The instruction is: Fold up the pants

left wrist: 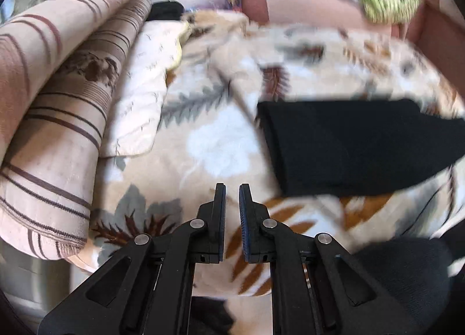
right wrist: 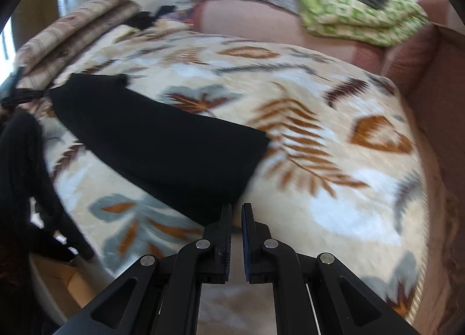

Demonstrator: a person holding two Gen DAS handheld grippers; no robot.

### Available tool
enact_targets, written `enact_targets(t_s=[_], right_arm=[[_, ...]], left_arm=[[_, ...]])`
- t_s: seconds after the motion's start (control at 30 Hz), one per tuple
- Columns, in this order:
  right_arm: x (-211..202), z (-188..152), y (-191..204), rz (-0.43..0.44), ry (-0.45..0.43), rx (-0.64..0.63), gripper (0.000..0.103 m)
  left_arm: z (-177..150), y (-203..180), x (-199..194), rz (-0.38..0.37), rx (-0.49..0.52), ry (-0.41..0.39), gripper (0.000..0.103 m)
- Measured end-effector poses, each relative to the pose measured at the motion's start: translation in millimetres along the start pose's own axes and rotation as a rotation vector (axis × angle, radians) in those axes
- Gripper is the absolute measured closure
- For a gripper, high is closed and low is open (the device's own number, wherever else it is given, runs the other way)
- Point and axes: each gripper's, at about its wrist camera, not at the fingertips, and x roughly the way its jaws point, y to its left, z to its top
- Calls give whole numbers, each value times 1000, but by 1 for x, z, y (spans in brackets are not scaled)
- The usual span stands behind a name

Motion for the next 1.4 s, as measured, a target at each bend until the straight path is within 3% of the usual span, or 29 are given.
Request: enact_targets(t_s=[0.07, 0.17, 0.23, 0.33, 0.43, 0.5, 0.57, 0.6, 0.87, 0.93, 1.0, 1.03, 1.1, 1.3, 1.4], right_arm=[[-7, -4, -10, -24, -25, 42, 99], [-27, -1, -20, -43, -119, 100, 99], [-41, 6, -23, -5, -202, 140, 99], [-50, 18, -15, 98, -276, 141, 99], [-34, 29, 9, 130, -215, 44, 99], [-11, 26, 21, 180, -99, -5, 99], [23, 17, 32, 101, 75, -79, 99], [30, 13, 35, 80, 93, -113, 99], [22, 24, 16, 109, 56, 23, 99], [10, 32, 15, 77, -23, 52, 99], [8, 42, 11, 118, -75, 83, 99], [18, 49, 12, 99, -48, 82, 99], [56, 55, 7, 3, 92, 80, 99], [78, 74, -10, -74, 65, 149, 98], [64, 77, -13, -98, 25, 183, 98]], left_arm=[[11, -15, -15, -119, 0, -47, 94], [25, -60, -25, -252, 139, -61, 94], [34, -86, -18, -285, 234, -26, 94], [43, -102, 20, -262, 293, 104, 94], [35, -99, 54, -281, 285, 252, 93], [35, -91, 60, -313, 249, 252, 92], [37, -88, 63, -305, 239, 241, 93], [38, -91, 66, -297, 254, 235, 93], [35, -96, 59, -256, 247, 197, 94], [34, -98, 59, -239, 249, 191, 94], [34, -100, 61, -225, 248, 187, 94], [35, -101, 62, -224, 240, 186, 94], [36, -98, 62, -230, 216, 184, 94], [35, -88, 61, -277, 151, 178, 94], [39, -87, 51, -260, 156, 162, 94]])
